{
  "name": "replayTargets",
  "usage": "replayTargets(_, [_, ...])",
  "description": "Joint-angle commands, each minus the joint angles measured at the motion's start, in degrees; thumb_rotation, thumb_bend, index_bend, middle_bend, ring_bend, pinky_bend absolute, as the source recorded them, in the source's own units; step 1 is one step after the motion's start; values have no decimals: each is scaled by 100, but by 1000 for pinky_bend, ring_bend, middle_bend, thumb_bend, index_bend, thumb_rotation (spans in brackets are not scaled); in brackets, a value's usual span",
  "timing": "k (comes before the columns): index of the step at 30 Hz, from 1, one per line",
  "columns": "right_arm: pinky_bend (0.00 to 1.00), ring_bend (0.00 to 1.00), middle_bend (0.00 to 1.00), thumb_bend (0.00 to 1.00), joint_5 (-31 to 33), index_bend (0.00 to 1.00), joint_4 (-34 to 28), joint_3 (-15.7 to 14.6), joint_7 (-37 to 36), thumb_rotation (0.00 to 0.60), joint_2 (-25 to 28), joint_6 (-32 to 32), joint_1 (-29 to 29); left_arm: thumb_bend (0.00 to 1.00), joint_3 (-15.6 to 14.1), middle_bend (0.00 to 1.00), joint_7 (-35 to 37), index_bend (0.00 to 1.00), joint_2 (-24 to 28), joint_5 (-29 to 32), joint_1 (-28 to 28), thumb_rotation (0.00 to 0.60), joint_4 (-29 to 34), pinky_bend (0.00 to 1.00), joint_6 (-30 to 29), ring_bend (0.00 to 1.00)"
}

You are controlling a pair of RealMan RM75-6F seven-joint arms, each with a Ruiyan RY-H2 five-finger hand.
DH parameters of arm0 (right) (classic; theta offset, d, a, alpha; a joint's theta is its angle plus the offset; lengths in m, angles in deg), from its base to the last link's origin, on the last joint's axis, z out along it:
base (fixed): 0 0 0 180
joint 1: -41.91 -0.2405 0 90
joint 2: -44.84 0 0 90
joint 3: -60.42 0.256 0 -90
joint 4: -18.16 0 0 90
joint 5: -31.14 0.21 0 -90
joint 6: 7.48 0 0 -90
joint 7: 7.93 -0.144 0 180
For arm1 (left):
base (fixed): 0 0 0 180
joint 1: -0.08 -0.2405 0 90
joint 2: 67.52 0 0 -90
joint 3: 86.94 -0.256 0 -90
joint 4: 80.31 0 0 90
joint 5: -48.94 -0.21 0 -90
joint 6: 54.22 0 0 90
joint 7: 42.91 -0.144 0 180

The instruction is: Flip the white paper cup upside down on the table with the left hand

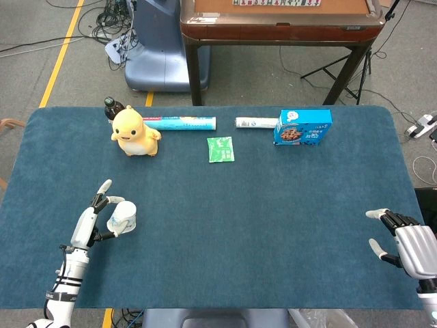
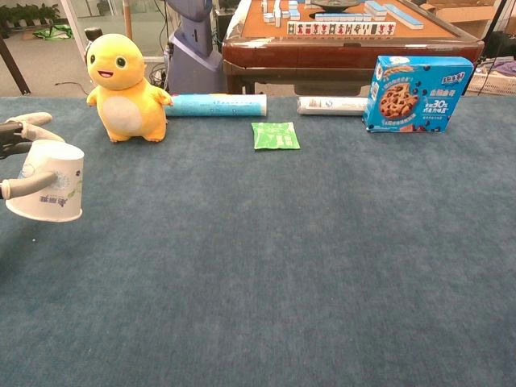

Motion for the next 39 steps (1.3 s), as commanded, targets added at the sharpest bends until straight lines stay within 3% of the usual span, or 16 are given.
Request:
replayTargets(1, [458, 367, 329, 302, 1, 321, -1, 1, 2, 600, 0, 2, 0, 321, -18, 0, 46, 397, -47, -23, -29, 600, -113, 0, 59, 0])
replayTargets(15, [458, 367, 329, 302, 3, 321, 0, 1, -13, 600, 6, 1, 0, 261, -42, 0, 399, 356, -239, -262, -128, 600, -592, 0, -14, 0])
replayTargets(28, [458, 367, 329, 303, 9, 321, -6, 3, -14, 600, 10, -2, 0, 200, -93, 0, 733, 229, -528, -355, -222, 600, -1155, 0, -41, 0])
replayTargets(35, [458, 367, 329, 302, 3, 321, -13, 2, -16, 600, 16, 11, 5, 197, -70, 0, 770, 190, -395, -400, -258, 600, -998, 0, -86, 0])
replayTargets(39, [458, 367, 329, 302, -5, 321, -15, 2, -26, 600, 27, 33, 16, 197, -79, 0, 546, 190, -92, -526, -306, 600, -596, 0, -254, 0])
